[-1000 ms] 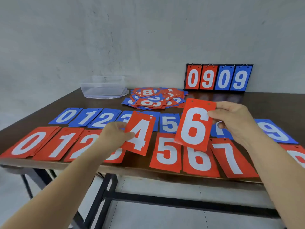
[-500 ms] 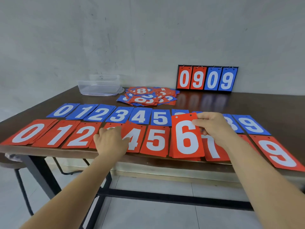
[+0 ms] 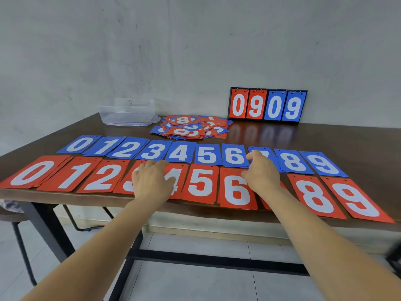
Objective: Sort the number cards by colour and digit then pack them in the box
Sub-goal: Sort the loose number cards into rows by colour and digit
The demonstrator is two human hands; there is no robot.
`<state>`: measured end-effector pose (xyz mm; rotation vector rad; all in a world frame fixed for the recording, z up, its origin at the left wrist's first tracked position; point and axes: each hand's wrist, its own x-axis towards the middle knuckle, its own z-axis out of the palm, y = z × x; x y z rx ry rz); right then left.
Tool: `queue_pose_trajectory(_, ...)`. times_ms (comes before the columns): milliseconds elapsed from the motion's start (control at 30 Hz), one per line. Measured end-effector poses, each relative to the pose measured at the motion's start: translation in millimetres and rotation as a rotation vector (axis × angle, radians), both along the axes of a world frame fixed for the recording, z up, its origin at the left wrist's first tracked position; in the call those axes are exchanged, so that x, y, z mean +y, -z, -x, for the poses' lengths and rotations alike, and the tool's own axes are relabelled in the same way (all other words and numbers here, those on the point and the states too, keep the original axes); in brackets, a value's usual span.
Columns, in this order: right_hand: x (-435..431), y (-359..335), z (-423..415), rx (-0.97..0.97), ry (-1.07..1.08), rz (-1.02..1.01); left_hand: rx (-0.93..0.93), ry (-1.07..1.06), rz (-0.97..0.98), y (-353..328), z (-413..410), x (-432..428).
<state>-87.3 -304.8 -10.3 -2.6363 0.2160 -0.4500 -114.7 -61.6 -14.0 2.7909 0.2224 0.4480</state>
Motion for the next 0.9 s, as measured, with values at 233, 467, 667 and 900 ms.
queue_pose_trajectory(233, 9, -9, -9, -0.075, -0.042, -0.085, -0.043, 0.094, 0.048, -6, -15, -9)
queue_pose_trajectory(467, 30, -32, -38, -0.127, -0.100, -0.152, -0.075, 0.136, 0.075, -26, -57, 1)
queue_pose_trajectory(667, 46, -42, -88, -0.094, -0.095, -0.174, -0.060, 0.145, 0.072, -38, -115, 34)
queue_pose_trajectory(900, 70, -46, -164, -0.013, -0.055, -0.217, 0.016, 0.101, 0.133, -45, -201, 95)
